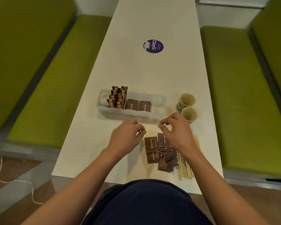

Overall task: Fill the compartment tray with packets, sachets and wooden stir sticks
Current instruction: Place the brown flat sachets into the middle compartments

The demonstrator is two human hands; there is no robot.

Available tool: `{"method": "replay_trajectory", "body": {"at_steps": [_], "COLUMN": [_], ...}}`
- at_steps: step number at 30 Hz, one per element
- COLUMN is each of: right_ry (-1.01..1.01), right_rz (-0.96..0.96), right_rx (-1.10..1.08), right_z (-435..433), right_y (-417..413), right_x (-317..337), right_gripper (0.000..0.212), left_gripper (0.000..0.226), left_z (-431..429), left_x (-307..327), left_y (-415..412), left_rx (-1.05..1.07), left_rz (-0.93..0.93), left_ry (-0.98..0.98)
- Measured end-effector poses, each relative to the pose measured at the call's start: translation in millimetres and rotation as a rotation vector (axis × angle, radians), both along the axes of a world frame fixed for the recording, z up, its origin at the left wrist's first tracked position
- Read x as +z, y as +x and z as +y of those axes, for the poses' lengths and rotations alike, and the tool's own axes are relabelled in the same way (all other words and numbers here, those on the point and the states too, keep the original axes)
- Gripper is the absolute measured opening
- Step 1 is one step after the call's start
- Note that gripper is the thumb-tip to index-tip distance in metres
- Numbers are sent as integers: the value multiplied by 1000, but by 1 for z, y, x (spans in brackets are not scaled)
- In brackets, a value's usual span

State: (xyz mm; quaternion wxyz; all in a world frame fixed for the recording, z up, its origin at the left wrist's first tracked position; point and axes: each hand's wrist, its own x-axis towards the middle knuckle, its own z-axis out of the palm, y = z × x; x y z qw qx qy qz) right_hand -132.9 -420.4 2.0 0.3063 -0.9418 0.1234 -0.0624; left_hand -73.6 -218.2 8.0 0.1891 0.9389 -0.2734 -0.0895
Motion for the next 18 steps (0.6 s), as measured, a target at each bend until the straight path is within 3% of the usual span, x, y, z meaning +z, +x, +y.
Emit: {"method": "replay_trajectory", "body": {"at_steps": [6,10,14,18], "right_ry": [-113,-196,-259,-275], "right_rz": [267,335,318,249], "right_rx": [205,286,311,322], "right_z": [-10,-12,-13,-13], "right_y": [-34,-39,-36,-35], "right_x": [-12,-16,-19,-21], "right_gripper": [39,55,51,33], "left_gripper": [41,51,49,30], "left_z": [-12,-15,-19,-22], "left_x": [-26,-31,-27,-23], "left_y": [-22,-25,-24,-26], "left_rx": [-149,-192,-233,-310], "left_rz": [111,121,70,-89], "left_ry": [136,175,241,315]}}
